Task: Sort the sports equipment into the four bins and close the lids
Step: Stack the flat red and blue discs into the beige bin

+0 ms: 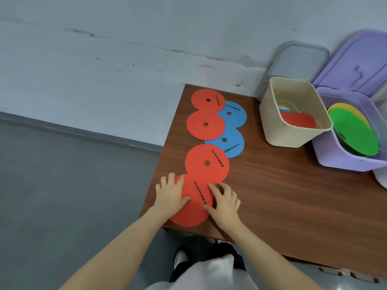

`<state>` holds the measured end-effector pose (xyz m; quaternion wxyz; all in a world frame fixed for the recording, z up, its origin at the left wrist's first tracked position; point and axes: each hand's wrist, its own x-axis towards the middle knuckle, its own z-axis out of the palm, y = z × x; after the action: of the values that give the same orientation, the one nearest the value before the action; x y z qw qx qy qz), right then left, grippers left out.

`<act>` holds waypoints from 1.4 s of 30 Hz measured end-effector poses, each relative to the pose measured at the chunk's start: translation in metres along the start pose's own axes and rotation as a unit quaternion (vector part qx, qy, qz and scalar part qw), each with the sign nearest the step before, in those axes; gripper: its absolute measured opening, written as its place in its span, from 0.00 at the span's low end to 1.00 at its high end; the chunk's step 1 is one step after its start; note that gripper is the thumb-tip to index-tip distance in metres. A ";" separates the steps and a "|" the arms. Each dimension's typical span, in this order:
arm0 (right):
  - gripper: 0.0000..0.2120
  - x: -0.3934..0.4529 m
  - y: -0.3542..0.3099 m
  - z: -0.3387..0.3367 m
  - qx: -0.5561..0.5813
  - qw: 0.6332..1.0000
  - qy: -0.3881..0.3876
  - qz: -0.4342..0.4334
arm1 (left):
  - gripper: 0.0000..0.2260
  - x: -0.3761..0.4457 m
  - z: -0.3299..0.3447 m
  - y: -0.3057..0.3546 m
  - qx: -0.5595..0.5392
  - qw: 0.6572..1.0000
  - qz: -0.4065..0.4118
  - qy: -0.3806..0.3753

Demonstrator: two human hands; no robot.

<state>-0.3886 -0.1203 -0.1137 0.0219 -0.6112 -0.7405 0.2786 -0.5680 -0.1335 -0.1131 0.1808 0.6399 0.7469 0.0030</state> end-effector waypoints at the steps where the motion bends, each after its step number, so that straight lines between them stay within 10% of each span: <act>1: 0.33 0.001 0.000 -0.001 0.014 1.000 0.007 -0.001 | 0.32 0.002 -0.001 -0.001 -0.016 1.000 -0.006 0.002; 10: 0.28 0.017 0.003 -0.012 0.181 0.978 0.099 -0.034 | 0.31 0.018 -0.002 0.003 -0.123 0.986 0.025 0.111; 27: 0.28 0.085 0.029 -0.042 0.029 0.992 0.068 0.106 | 0.43 0.088 -0.015 0.046 -0.102 0.993 -0.060 0.003; 42: 0.23 0.060 0.016 -0.033 0.250 0.953 0.134 0.103 | 0.38 0.056 -0.009 0.040 -0.215 0.976 0.021 0.036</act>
<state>-0.3772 -0.0508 -0.1119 0.2446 -0.6907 -0.5707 0.3707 -0.5391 -0.0704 -0.1103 0.2876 0.6010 0.7210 0.1903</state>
